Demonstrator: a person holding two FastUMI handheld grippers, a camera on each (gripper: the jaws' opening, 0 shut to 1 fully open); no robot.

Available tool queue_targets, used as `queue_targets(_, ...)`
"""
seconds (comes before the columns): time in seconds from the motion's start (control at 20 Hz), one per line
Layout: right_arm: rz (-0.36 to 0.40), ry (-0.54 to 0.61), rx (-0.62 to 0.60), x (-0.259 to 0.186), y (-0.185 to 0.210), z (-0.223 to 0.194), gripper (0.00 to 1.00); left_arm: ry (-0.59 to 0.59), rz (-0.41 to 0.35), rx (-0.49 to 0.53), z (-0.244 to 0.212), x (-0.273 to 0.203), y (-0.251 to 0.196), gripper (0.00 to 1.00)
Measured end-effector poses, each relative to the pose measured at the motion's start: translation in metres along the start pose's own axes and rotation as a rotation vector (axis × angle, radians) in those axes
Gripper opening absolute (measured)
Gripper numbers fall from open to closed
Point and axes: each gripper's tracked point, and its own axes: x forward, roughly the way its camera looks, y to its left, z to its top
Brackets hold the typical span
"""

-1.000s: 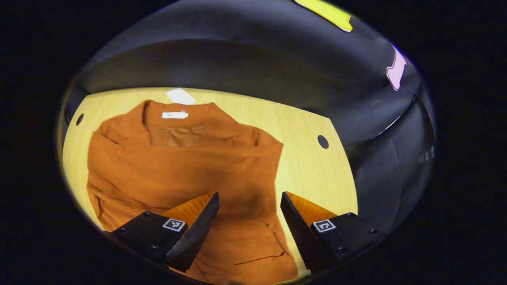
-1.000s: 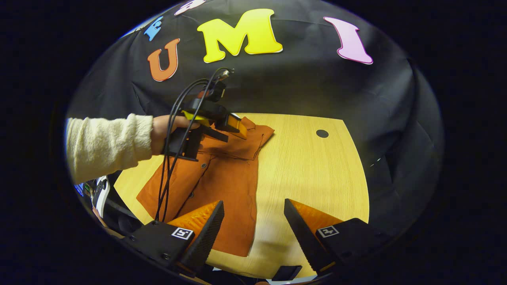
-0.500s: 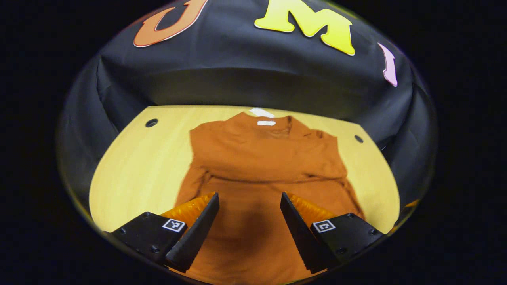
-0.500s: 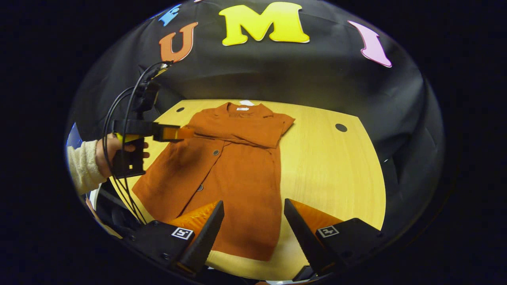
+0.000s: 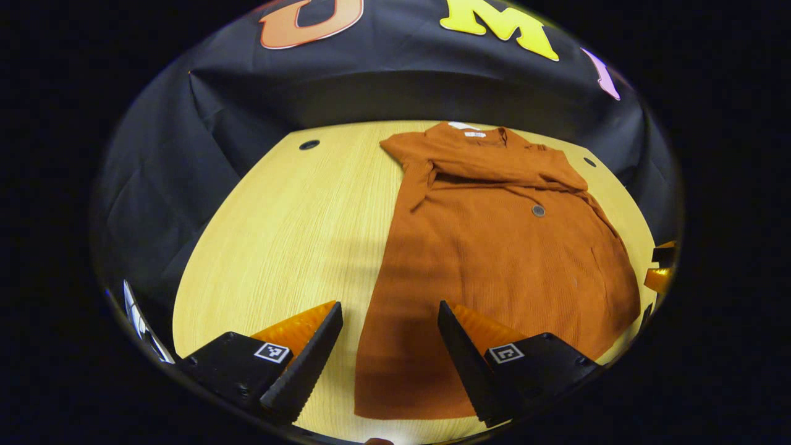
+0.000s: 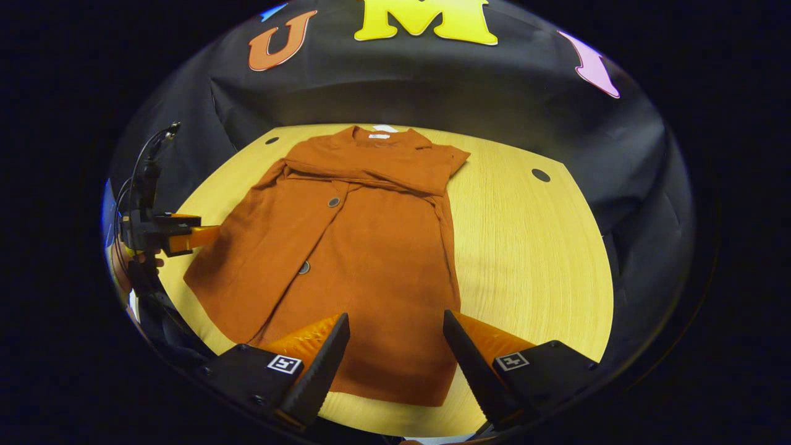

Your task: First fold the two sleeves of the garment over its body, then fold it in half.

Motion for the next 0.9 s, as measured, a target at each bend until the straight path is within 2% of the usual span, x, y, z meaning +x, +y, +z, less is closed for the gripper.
queue_targets(0.2,-0.013,0.057,-0.006,-0.002,-0.021,-0.027,0.97,0.131,-0.03,-0.023,-0.037,-0.007,0.003,1.0)
queue_targets(0.35,0.017,0.094,-0.001,-0.007,-0.034,-0.046,0.97,0.239,-0.101,-0.072,-0.06,-0.016,-0.004,1.0)
queue_targets(0.45,0.051,0.128,0.012,-0.008,-0.04,-0.059,0.97,0.324,-0.121,-0.078,-0.074,-0.02,-0.002,1.0)
queue_targets(0.55,0.066,0.192,0.006,-0.003,-0.05,-0.074,0.97,0.351,-0.155,-0.06,-0.073,-0.023,-0.003,1.0)
queue_targets(0.65,0.072,0.238,-0.002,0.0,-0.062,-0.083,0.97,0.43,-0.206,-0.08,-0.077,-0.031,-0.009,1.0)
queue_targets(0.8,0.16,0.323,0.067,0.004,-0.061,-0.095,0.98,0.523,-0.305,-0.14,-0.07,-0.04,-0.019,1.0)
queue_targets(0.9,0.227,0.403,0.112,0.004,-0.059,-0.105,0.97,0.587,-0.346,-0.207,-0.06,-0.042,-0.023,0.99)
